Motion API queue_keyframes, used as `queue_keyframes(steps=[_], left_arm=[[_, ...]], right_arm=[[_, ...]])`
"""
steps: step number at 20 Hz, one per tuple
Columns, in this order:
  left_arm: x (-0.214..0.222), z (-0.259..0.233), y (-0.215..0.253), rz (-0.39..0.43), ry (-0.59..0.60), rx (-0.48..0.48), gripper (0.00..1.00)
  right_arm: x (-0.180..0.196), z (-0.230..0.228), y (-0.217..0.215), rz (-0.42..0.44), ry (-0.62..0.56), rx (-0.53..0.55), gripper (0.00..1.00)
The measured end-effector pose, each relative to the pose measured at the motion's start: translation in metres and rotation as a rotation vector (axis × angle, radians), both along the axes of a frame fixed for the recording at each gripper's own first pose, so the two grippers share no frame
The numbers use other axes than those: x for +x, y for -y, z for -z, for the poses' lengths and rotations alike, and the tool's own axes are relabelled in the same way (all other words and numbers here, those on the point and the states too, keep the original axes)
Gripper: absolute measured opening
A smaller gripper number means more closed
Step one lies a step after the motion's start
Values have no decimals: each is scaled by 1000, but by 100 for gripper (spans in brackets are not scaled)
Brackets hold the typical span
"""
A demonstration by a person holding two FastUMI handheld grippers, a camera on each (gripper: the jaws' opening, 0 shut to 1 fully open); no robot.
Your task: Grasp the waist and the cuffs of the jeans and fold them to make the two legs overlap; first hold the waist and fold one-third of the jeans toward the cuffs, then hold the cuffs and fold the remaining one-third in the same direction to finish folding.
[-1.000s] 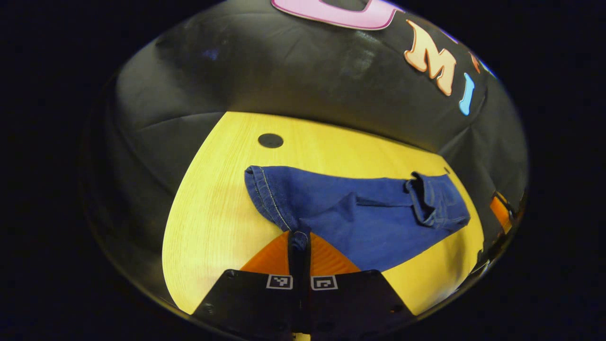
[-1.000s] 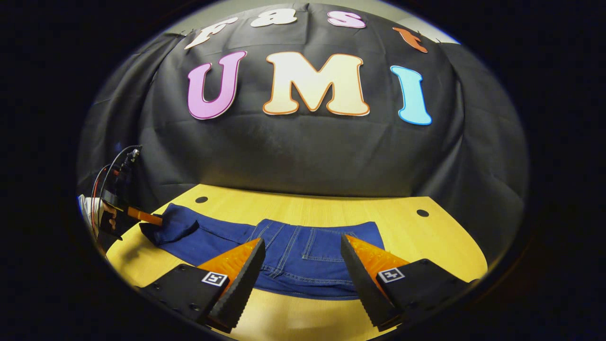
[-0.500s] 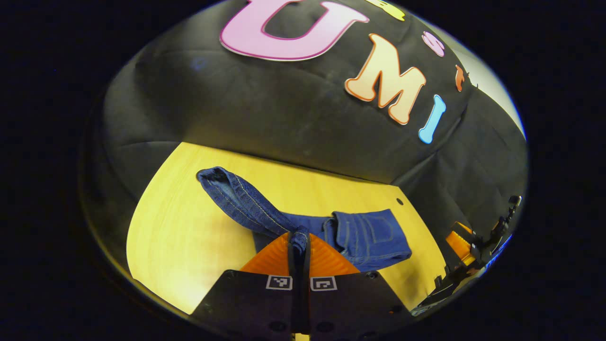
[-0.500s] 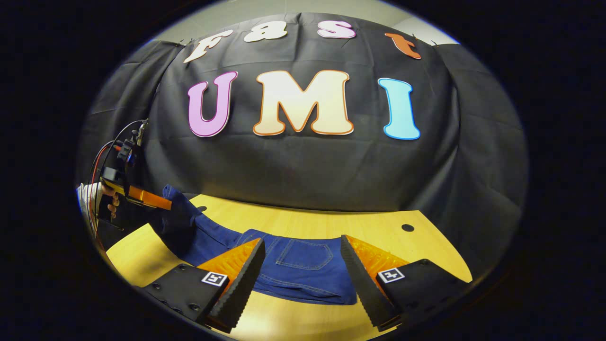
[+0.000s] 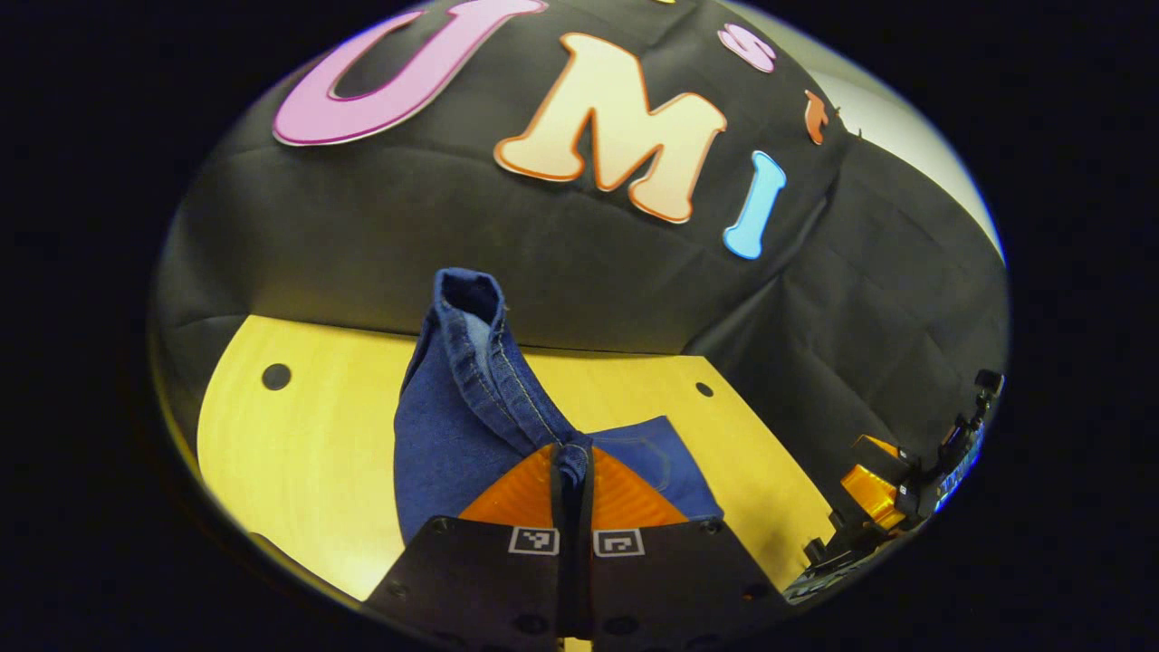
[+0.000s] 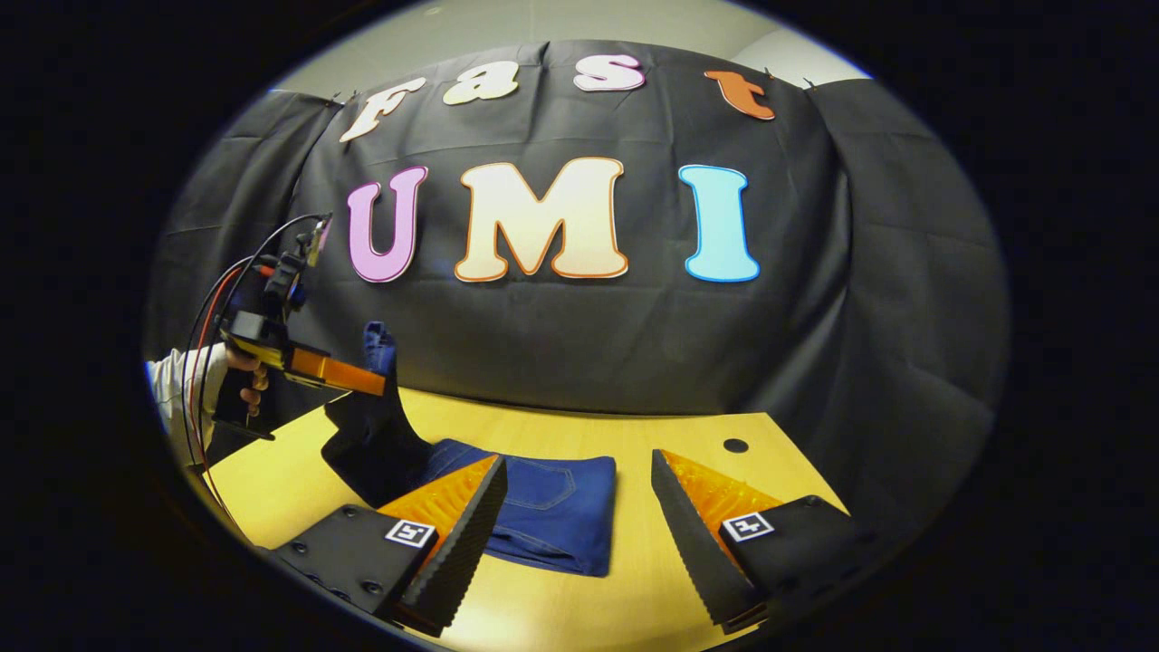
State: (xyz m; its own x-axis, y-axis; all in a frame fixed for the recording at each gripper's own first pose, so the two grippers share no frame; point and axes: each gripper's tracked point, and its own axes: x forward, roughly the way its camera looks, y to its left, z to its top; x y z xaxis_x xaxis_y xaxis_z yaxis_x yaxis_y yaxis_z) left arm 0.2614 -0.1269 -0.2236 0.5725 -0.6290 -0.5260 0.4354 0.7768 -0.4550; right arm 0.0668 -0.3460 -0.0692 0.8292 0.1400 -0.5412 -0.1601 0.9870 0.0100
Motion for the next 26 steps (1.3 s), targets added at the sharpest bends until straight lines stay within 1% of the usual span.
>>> queue_keyframes(steps=[3, 7, 11, 13, 15, 16, 17, 19, 21, 22, 24, 26], left_arm=[[-1, 1, 51, 54, 12, -14, 0], [-7, 28, 113, 106, -11, -19, 0], [-19, 81, 144, 141, -33, 65, 0], [-26, 103, 151, 125, -58, 97, 0], [-28, 119, 155, 82, -65, 113, 0], [-31, 117, 156, 62, -56, 114, 7], [-32, 107, 152, 34, -33, 117, 7], [-29, 74, 147, -24, 72, 104, 45], [-31, 32, 126, -101, 191, 109, 83], [-31, 9, 109, -148, 245, 128, 96], [-37, -32, 70, -242, 349, 165, 96], [-48, -67, 29, -317, 444, 213, 95]], right_arm=[[-3, -8, 27, 4, 10, -22, 99], [-8, -12, 62, 33, 9, -39, 99], [-16, -9, 87, 53, -2, -53, 99], [-16, -6, 91, 48, -8, -44, 99], [-16, -5, 89, 28, -6, -25, 99], [-13, -5, 86, 15, 0, -13, 99], [-9, -6, 81, 1, 12, -1, 99], [1, -18, 70, -18, 57, 35, 99], [13, -34, 53, -21, 110, 82, 99], [18, -43, 46, -19, 140, 103, 99], [26, -65, 29, 0, 205, 134, 99], [30, -88, 9, 17, 267, 168, 99]])
